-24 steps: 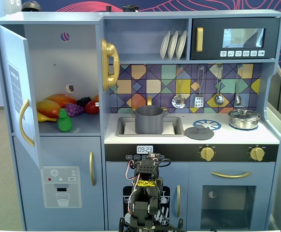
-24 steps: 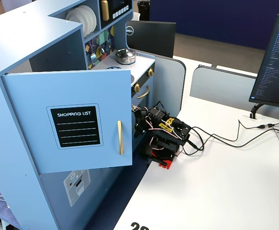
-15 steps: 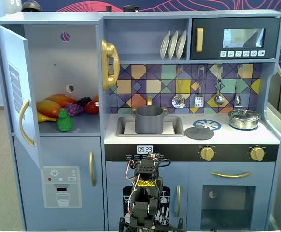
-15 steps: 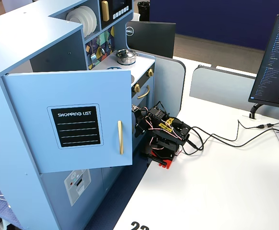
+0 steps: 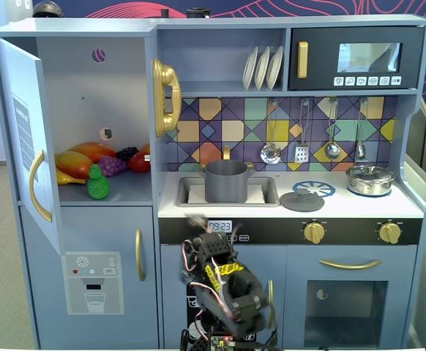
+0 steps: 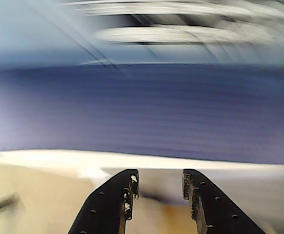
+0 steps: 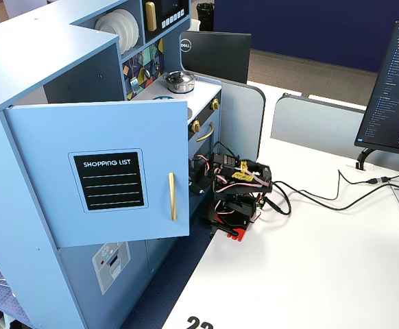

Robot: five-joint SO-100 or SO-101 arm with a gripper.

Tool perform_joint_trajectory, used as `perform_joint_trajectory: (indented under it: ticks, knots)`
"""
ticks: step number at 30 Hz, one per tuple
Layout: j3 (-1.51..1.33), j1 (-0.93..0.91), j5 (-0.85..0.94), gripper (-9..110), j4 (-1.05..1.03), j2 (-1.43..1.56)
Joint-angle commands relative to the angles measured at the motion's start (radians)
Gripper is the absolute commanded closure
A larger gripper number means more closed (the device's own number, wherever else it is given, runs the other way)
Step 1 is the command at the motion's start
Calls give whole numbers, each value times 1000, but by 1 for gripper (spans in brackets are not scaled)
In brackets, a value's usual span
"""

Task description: Pick up the green pineapple from the left cabinet and place it in the gray recipient

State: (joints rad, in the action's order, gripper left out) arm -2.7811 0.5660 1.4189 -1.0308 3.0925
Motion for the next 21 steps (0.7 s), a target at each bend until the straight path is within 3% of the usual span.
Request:
perform_joint_trajectory:
  ticks: [1,5,9,13,21]
  knots:
    - [216,282,156,101,505,-78]
    - [276,360,195,96,824,-184]
    - [330,357,160,86,885,-270]
    - [313,334,155,74,1075,-370]
    - [353,295,153,67,1216,-546]
